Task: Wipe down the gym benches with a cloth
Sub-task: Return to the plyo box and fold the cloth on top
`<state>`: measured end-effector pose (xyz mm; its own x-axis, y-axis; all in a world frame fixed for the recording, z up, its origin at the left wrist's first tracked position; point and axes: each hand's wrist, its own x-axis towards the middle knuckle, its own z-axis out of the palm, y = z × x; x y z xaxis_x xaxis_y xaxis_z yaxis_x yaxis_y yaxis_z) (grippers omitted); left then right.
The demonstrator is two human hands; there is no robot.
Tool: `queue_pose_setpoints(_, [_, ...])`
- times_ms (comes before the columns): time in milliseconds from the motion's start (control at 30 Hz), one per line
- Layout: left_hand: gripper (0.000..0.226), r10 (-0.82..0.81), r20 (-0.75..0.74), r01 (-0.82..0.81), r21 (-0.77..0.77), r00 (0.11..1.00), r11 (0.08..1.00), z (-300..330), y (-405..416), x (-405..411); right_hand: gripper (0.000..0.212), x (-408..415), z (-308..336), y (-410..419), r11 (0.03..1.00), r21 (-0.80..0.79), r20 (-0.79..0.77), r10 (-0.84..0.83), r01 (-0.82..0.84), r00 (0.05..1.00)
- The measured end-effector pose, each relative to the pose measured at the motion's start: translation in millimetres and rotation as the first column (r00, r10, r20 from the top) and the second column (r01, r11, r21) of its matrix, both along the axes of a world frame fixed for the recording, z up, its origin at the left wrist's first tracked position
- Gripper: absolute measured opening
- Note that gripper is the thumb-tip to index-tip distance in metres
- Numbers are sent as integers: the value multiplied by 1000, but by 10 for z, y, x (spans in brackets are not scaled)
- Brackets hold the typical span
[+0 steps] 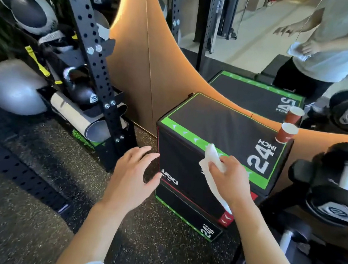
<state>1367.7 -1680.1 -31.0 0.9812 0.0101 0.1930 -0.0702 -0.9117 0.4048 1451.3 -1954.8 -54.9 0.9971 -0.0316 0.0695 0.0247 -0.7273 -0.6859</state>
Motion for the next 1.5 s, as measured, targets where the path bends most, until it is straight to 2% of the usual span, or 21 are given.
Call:
queue_pose_setpoints(200, [53, -63, -17, 63, -5, 998, 998, -113, 138, 795, 43, 579, -160, 166, 1000, 11, -61, -27, 28, 998])
queue_pose_setpoints(433, [47, -189, 27, 190, -32, 982, 981, -227, 435, 1935, 31, 1524, -202, 418, 988, -12, -70, -155, 154, 985])
queue_pose_setpoints(767, [44, -382, 14, 383, -31, 924, 923, -268, 854, 3437, 38, 2402, -262, 858, 940, -11, -138, -340, 342, 930])
queue_pose_setpoints(967, [44, -464, -20, 463, -42, 886, 886, -449, 600, 3983, 31, 2592, -470, 622, 895, -61, -164, -445, 441, 880])
queue_pose_setpoints(1133, [43, -486, -56, 485, -29, 872, 874, -638, 256, 4321, 21, 2876, -620, 330, 893, -120, -155, -449, 435, 880])
queue_pose_setpoints(1333, [44, -511, -107, 515, 10, 853, 857, -789, -235, 4619, 25, 3206, -828, -41, 874, -129, -131, -483, 468, 866])
queue_pose_setpoints(1500, [43, -478, -129, 480, -19, 869, 877, -935, -489, 4697, 23, 3406, -1167, -153, 896, -160, -170, -439, 415, 882])
